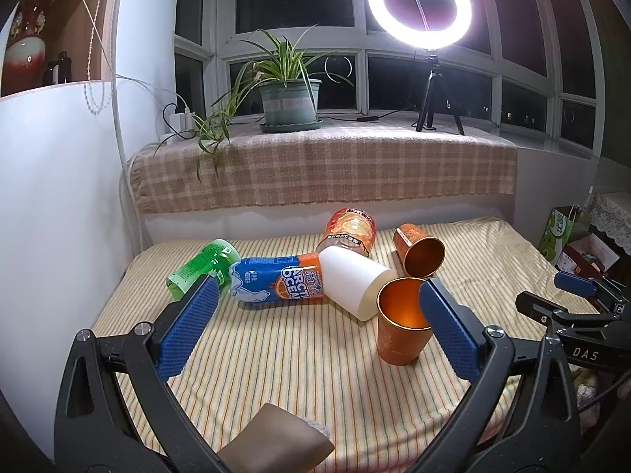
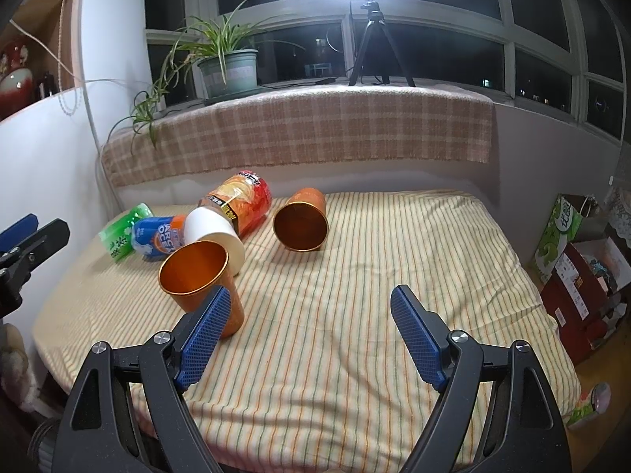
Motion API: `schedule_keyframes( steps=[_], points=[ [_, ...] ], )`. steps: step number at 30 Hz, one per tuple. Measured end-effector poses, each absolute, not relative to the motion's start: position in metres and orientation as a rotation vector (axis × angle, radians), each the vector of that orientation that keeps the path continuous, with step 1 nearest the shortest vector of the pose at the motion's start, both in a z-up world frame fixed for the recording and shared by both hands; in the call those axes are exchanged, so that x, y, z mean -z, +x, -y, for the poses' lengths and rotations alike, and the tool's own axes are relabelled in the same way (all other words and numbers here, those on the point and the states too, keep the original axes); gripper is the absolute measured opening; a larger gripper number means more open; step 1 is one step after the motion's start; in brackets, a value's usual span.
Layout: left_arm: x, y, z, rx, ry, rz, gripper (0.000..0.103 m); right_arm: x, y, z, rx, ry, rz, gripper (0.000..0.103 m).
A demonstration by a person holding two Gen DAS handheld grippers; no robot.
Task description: Flip cup upright
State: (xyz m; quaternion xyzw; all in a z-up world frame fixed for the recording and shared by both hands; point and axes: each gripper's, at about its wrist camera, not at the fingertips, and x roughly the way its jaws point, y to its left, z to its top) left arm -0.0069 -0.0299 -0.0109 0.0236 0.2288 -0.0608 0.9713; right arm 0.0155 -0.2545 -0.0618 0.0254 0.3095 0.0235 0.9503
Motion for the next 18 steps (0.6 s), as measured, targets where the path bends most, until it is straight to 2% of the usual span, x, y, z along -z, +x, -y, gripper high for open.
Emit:
schedule_keyframes(
  steps=[18],
  points=[
    [0.0124, -0.0051, 0.029, 0.117, 0.051, -0.459, 0.103, 0.0648, 0.0177, 0.2527, -0.054, 0.047, -0.642, 0.083]
  ],
)
